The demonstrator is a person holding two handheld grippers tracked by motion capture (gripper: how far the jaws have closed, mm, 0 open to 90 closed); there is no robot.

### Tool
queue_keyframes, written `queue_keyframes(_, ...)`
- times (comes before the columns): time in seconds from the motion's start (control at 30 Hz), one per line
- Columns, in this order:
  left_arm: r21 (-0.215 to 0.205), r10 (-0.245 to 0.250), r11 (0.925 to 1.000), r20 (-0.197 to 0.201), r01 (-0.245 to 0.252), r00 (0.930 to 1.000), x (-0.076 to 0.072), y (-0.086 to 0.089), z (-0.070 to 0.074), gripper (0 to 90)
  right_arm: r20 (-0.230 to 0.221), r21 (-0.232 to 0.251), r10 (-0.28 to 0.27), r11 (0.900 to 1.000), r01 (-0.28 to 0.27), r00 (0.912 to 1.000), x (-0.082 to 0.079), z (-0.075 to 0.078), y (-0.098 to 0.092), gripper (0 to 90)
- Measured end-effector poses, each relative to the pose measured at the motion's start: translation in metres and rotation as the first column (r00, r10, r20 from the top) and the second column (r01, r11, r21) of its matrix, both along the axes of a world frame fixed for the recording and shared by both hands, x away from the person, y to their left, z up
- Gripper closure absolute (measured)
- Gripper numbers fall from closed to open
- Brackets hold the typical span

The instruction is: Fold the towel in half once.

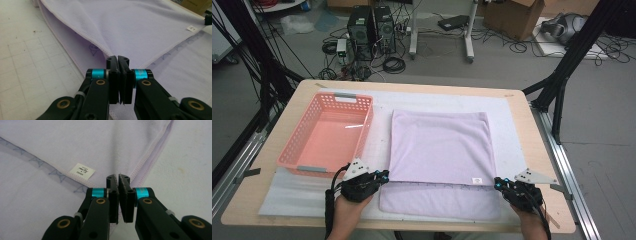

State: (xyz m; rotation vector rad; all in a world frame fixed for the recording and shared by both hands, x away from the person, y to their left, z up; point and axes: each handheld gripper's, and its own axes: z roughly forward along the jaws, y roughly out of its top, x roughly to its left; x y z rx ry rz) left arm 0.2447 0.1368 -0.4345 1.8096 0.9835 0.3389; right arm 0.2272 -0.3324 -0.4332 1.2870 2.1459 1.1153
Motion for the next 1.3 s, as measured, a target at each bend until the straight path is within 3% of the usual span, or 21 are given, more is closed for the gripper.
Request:
queue_keyframes(0.27, -0.022, -0.003, 0.9998, 0.004, 0.003, 1.0000, -0.013, 0.004, 0.004, 87.3, 0.000, 0.011, 0.008, 1.000, -0.008, 1.0000, -0.016, 0.008, -0.001, 86.8)
queue_keyframes(0.5, -0.043, 0.015, 0.9990, -0.003, -0.015, 0.9999, -0.037, 0.012, 0.005, 87.4, 0.009, 0.003, 0.031, 1.000, -0.031, 0.9995, -0.037, 0.012, 0.001, 86.8)
queue_keyframes(0.8, -0.047, 0.033, 0.9983, -0.020, -0.034, 0.9993, -0.064, 0.010, 0.001, 87.4, -0.004, -0.016, 0.057, 0.998, -0.057, 0.9984, -0.064, 0.009, 0.001, 86.8)
queue_keyframes(1.3, -0.046, 0.066, 0.9965, -0.061, -0.069, 0.9959, -0.092, 0.010, -0.004, 87.5, -0.026, -0.044, 0.093, 0.995, -0.094, 0.9953, -0.093, 0.004, 0.002, 86.8)
